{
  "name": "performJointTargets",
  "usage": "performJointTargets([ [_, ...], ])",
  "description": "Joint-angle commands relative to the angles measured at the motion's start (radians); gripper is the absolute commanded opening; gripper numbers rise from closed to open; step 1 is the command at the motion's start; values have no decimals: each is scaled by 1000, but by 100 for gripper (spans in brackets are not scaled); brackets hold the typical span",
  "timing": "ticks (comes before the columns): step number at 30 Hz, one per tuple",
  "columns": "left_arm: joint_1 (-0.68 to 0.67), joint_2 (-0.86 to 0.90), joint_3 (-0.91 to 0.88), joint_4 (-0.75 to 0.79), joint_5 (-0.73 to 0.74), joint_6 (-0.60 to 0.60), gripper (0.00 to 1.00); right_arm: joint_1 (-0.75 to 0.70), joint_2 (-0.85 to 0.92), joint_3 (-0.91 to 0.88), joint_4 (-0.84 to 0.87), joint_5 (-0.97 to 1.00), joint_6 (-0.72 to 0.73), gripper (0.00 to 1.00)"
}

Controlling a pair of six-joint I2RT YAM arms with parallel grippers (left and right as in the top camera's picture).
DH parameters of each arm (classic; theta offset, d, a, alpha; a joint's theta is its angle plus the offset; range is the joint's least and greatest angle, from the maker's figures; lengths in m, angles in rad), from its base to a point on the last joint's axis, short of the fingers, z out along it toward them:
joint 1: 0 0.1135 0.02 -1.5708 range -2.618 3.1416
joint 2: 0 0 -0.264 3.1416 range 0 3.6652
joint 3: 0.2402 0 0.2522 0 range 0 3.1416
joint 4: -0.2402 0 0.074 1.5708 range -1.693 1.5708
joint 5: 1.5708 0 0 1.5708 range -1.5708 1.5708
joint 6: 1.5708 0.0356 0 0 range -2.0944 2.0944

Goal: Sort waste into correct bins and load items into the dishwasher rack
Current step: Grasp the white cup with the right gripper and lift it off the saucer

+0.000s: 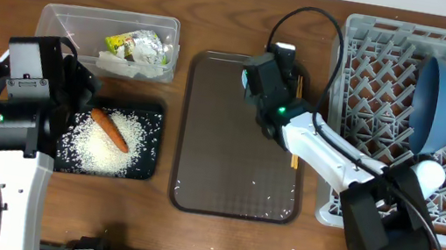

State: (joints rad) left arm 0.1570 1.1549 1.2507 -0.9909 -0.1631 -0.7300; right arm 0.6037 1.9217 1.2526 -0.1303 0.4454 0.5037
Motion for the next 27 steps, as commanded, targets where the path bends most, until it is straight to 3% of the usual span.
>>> performJointTargets([
  [1,6,1,2,-3,-2,-1,99,-10,-5,2,4,67,-11,56],
  [6,6,1,2,-3,-2,-1,99,-34,1,2,23,23,-11,60],
  [10,6,1,2,-3,-2,-1,99,-36,29,2,82,-36,-25,77],
  [18,6,1,2,-3,-2,-1,99,-71,50,26,67,-169,-54,79],
  [27,6,1,2,-3,-2,-1,99,-87,65,41,53,-181,-87,80],
])
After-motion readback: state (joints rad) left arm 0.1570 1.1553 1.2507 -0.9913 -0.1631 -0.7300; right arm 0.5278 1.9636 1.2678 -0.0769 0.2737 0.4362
